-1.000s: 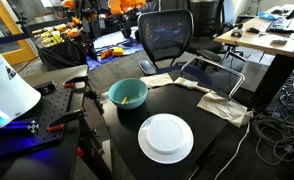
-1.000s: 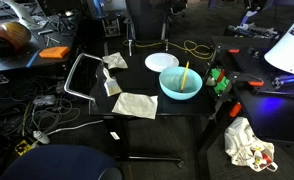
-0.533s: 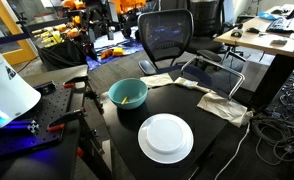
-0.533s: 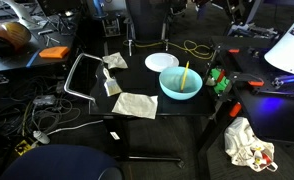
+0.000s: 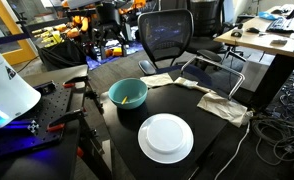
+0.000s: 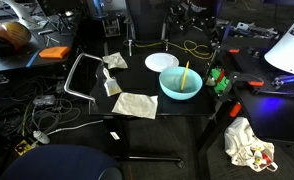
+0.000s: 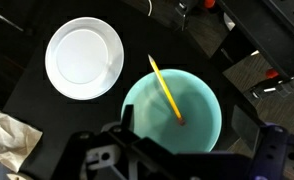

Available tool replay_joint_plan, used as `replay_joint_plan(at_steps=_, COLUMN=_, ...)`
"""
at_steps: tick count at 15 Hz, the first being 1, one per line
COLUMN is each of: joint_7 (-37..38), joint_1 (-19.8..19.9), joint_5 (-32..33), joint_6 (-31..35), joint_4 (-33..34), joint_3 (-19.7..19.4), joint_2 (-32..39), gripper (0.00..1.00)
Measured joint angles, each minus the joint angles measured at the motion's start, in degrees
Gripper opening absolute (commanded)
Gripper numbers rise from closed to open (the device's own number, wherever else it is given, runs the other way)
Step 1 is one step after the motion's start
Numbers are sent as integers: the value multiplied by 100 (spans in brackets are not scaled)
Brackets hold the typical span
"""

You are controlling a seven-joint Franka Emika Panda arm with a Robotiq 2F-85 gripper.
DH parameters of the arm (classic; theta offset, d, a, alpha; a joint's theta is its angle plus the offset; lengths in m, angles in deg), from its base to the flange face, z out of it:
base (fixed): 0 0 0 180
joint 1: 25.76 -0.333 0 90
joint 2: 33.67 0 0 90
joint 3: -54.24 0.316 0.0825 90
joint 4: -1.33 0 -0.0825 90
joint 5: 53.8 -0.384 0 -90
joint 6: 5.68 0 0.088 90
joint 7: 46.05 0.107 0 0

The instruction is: Pick up the pencil from the light blue bowl and put it on the table.

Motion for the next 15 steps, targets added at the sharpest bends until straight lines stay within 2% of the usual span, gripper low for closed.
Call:
replay_joint_plan(at_steps=6, joint_7=-32, joint_1=138, joint_5=655, joint_6=194, joint_4=576, joint_3=-263, joint_2=1025, gripper=100)
replay_joint_plan(at_steps=15, joint_7=-136, joint_1=119, joint_5=681, joint_6=340, joint_4=1288, joint_3=-279, joint_2=2302, gripper=100)
